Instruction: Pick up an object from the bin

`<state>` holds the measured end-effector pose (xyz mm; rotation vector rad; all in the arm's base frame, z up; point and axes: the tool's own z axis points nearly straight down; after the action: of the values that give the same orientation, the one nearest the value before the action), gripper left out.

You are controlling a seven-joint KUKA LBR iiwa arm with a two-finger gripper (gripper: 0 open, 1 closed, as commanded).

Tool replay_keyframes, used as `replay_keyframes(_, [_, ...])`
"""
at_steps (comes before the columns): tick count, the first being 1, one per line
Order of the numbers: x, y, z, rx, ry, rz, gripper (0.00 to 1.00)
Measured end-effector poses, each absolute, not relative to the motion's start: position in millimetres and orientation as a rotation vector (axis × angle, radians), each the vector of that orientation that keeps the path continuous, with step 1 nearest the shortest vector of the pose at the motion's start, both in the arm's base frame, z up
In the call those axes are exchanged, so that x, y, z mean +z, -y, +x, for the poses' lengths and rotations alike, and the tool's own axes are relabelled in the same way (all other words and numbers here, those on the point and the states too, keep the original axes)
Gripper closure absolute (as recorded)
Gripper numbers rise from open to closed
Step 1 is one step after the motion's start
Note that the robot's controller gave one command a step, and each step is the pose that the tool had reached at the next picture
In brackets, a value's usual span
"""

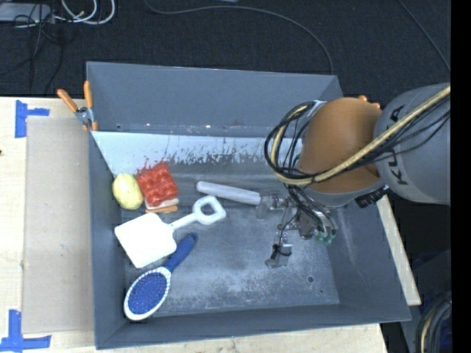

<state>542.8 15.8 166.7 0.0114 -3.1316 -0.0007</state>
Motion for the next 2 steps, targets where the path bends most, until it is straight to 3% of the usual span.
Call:
replay_keyframes(1, [171,-16,544.4,-0.001,3.139,0.011,0.00])
replay_keyframes(2, [98,14,597.4,-0.001,3.137,-0.147,0.00])
